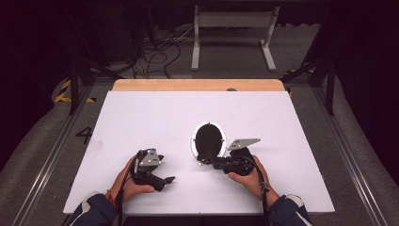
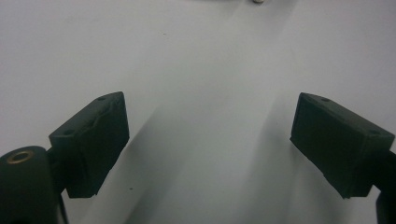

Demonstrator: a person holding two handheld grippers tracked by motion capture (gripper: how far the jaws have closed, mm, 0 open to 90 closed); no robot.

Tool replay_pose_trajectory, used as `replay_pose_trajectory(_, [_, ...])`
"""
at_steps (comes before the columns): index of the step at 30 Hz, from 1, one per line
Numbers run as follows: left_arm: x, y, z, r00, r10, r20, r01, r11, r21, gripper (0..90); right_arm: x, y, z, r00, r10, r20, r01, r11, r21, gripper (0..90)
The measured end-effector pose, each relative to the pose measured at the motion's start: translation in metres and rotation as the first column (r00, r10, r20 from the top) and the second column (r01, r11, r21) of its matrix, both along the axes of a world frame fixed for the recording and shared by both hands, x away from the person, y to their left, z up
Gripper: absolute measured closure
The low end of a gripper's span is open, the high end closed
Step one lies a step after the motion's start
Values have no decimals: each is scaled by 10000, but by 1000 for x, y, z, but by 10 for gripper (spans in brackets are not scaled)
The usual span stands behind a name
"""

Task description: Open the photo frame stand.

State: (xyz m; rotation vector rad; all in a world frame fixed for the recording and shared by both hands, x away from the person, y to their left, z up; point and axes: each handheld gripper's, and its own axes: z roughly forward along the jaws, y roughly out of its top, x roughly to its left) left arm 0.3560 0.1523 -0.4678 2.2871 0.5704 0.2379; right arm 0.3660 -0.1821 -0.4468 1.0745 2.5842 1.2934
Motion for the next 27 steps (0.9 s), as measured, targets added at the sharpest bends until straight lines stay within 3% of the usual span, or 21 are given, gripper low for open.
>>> replay_pose_trajectory(6, [3,-1,1,10000,39,37,-39,10000,-77,119,5,2,-2,9998,-62,-181,70,9991,415,716])
replay_pose_trajectory(8, [4,-1,1,10000,58,14,-58,10000,-79,119,7,0,-2,9994,183,-277,-158,9960,881,671])
replay_pose_trajectory(15, [9,-3,1,9999,132,13,-132,9999,-55,119,13,-5,-2,9961,214,-853,-76,9872,1591,548])
replay_pose_trajectory(19, [13,-5,2,9998,161,76,-161,9999,7,122,23,-10,-7,9855,131,-1694,286,9701,2412,523])
replay_pose_trajectory(21, [14,-6,2,9998,148,102,-149,9999,49,123,29,-14,-10,9765,10,-2156,619,9566,2848,536])
replay_pose_trajectory(22, [14,-6,2,9998,148,102,-149,9999,49,123,29,-14,-10,9765,10,-2156,619,9566,2848,536])
replay_pose_trajectory(23, [15,-7,1,9998,160,68,-160,9999,36,124,33,-15,-11,9688,5,-2480,799,9460,3141,530])
replay_pose_trajectory(24, [15,-7,1,9998,160,68,-160,9999,36,124,33,-15,-11,9688,5,-2480,799,9460,3141,530])
replay_pose_trajectory(27, [17,-8,1,9998,128,123,-130,9998,179,126,37,-14,-14,9575,123,-2882,918,9340,3451,530])
